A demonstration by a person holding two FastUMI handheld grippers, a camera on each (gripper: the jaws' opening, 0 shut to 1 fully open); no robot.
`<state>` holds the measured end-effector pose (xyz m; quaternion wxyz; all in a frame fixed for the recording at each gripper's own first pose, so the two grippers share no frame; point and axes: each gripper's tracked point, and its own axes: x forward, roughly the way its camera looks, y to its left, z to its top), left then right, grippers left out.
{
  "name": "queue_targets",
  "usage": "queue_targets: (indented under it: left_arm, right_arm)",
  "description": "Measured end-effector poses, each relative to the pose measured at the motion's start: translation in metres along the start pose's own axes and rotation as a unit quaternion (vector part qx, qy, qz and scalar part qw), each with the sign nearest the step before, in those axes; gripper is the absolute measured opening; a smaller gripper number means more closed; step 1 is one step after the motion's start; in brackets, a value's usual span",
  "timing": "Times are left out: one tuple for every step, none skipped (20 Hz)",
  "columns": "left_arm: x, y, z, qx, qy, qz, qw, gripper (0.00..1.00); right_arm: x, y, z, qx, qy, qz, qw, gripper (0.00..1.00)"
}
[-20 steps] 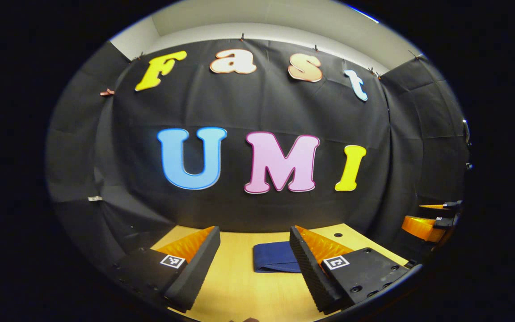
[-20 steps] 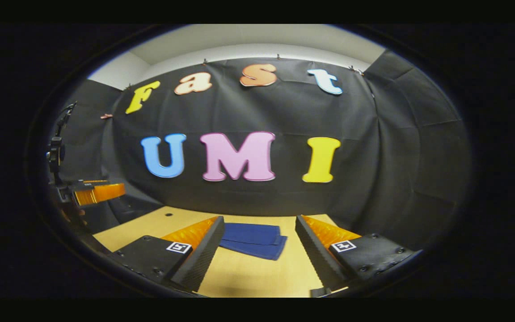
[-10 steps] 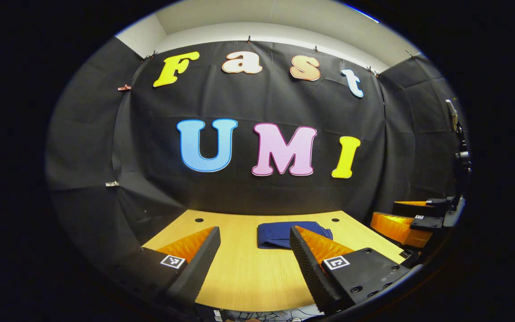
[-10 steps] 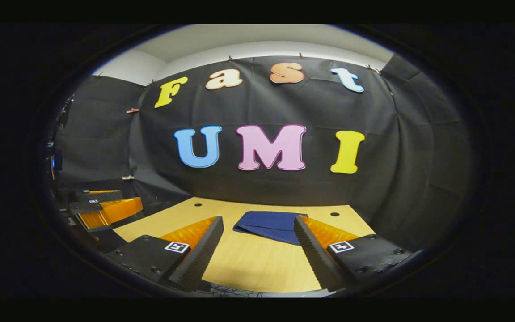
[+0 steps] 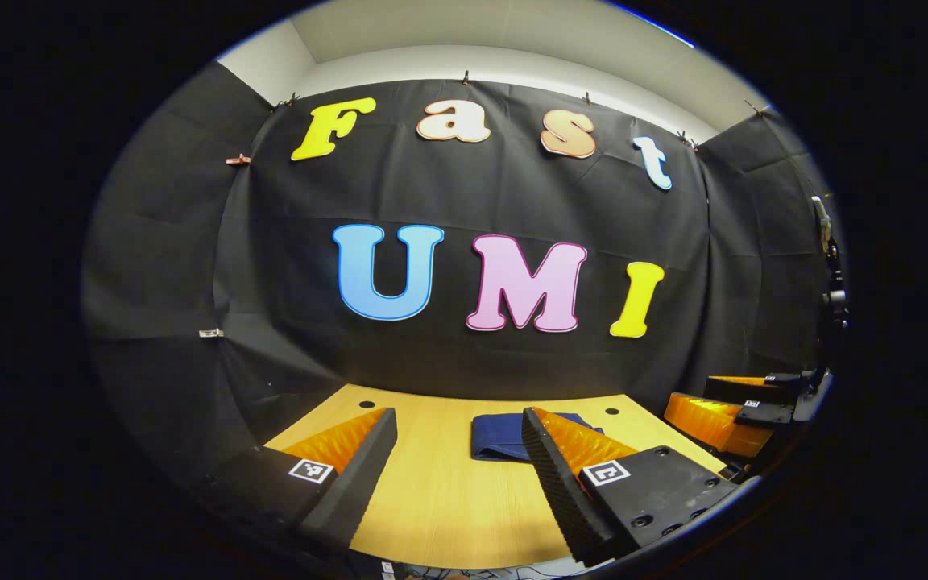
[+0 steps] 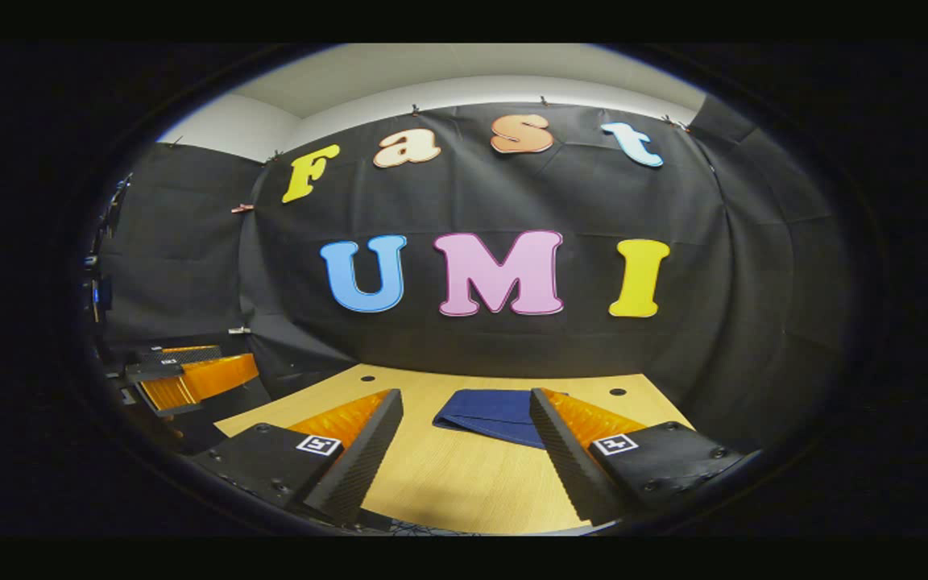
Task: Grasp the waist and the cuffs of the jeans and fold them to make the two legs overlap; first hold the waist and fold one-third of the jeans toward the cuffs, then hold the cuffs and fold the remaining one-third in the same direction to finish folding.
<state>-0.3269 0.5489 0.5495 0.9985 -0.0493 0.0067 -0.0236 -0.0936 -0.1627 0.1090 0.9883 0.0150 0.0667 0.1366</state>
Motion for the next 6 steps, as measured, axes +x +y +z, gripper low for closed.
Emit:
queue_targets:
  left_arm:
    - [-0.002,0.001,-0.002,0.0,0.003,0.001,1.0,0.96]
    - [-0.004,0.001,-0.002,0.001,0.004,0.002,1.0,0.96]
    - [-0.006,0.003,-0.003,0.002,0.006,0.004,1.0,0.96]
    - [-0.008,0.005,-0.003,0.002,0.006,0.007,1.0,0.96]
    - [-0.01,0.006,-0.004,0.002,0.007,0.009,1.0,0.96]
    - [-0.014,0.008,-0.004,0.004,0.007,0.011,1.0,0.97]
  right_arm:
    - [0.002,0.002,0.005,-0.005,-0.005,0.001,1.0,0.97]
    - [0.003,0.004,0.007,-0.007,-0.008,0.003,1.0,0.97]
    - [0.006,0.006,0.008,-0.008,-0.01,0.006,1.0,0.97]
    - [0.007,0.009,0.01,-0.008,-0.011,0.009,1.0,0.97]
    - [0.01,0.011,0.011,-0.008,-0.013,0.013,1.0,0.97]
    - [0.012,0.014,0.011,-0.009,-0.012,0.016,1.0,0.97]
